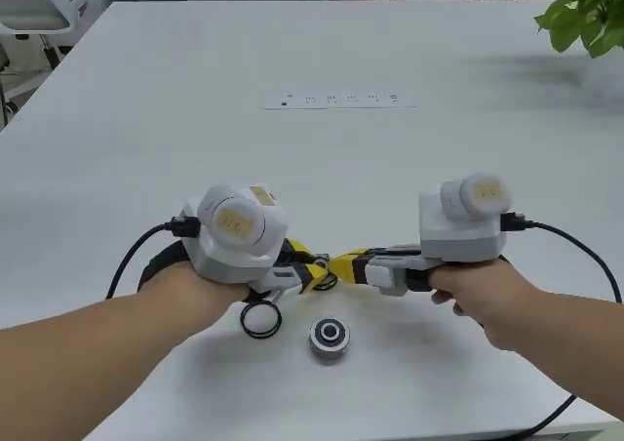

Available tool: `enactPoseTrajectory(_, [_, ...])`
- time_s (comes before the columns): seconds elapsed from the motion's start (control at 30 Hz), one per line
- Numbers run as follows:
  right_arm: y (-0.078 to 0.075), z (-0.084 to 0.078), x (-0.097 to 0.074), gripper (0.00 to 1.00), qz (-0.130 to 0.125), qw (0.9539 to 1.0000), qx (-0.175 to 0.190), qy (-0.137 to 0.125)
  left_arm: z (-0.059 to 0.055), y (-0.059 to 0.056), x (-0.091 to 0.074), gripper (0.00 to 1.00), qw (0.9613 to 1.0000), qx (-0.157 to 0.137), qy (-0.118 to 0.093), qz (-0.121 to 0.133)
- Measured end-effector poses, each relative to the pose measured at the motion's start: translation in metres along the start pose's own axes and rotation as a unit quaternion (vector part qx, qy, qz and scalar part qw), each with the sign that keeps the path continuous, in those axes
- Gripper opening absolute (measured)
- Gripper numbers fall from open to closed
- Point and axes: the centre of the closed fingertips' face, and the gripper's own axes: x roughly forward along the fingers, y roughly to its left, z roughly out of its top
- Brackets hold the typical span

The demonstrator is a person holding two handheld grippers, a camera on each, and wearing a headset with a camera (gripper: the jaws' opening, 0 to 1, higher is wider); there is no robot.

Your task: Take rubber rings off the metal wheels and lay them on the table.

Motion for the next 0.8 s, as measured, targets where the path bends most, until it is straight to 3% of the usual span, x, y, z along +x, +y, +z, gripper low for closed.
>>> enactPoseTrajectory(0.2, [-0.001, 0.000, -0.002, 0.00, 0.007, 0.9999, 0.006, -0.005, 0.000, 0.000, 0.000, 0.12, 1.0000, 0.002, 0.000, 0.000])
enactPoseTrajectory(0.23, [0.004, 0.005, -0.002, 0.00, 0.023, 0.9996, 0.009, -0.016, 0.000, -0.001, 0.000, 0.12, 1.0000, 0.002, -0.001, -0.001])
enactPoseTrajectory(0.43, [0.007, 0.006, -0.001, 0.00, 0.031, 0.9994, 0.004, -0.012, 0.001, -0.001, 0.000, 0.12, 1.0000, 0.003, -0.002, 0.000])
enactPoseTrajectory(0.8, [-0.010, 0.001, -0.004, 0.00, 0.007, 0.9999, 0.009, -0.006, 0.001, -0.001, 0.000, 0.13, 1.0000, -0.001, -0.007, -0.001])
